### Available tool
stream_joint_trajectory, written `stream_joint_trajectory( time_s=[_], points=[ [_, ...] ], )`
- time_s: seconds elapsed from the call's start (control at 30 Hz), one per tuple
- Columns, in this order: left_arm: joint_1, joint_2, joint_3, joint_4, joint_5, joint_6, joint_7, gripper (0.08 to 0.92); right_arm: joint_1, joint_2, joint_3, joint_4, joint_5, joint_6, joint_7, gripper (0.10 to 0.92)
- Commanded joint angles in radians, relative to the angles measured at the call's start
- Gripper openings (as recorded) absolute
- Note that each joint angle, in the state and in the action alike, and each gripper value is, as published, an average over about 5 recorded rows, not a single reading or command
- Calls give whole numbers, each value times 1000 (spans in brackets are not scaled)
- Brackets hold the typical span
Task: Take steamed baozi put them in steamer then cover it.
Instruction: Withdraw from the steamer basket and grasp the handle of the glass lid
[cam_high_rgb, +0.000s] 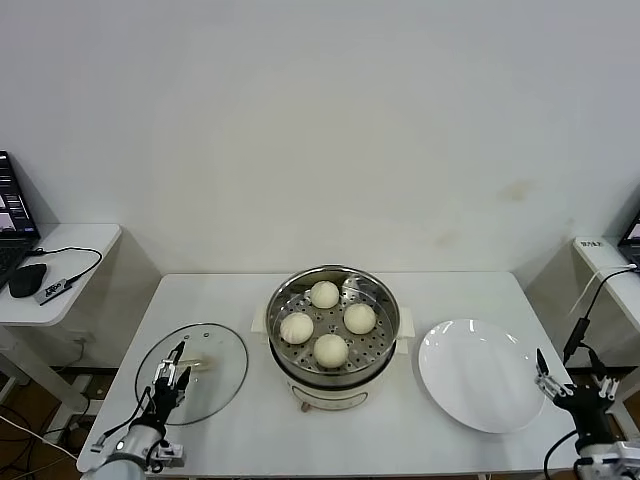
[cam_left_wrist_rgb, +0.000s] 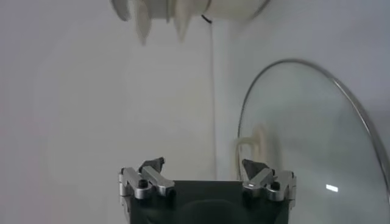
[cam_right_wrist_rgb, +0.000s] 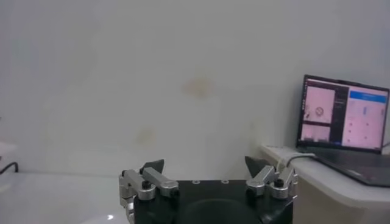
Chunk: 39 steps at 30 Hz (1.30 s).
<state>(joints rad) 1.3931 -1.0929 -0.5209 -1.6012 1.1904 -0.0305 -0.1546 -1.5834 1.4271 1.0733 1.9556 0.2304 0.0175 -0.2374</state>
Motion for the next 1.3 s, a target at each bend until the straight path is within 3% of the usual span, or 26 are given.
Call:
stream_joint_trajectory(
  time_s=[0.03,0.7,1.1,1.3],
  points=[
    [-145,7,25,110,36,6,10,823,-18,22,14,-3,-18,4,-5,823],
    [-211,5,69,200,-5,15,33,806,-14,46,-8,-15,-42,6,-9,823],
    [-207,-1,62,212,-14,4,-9,481,-18,55,-17,-4,-49,12,-10,823],
    [-167,2,19,134,-16,-7,-60,308,-24,55,-19,8,-51,16,-9,823]
  ],
)
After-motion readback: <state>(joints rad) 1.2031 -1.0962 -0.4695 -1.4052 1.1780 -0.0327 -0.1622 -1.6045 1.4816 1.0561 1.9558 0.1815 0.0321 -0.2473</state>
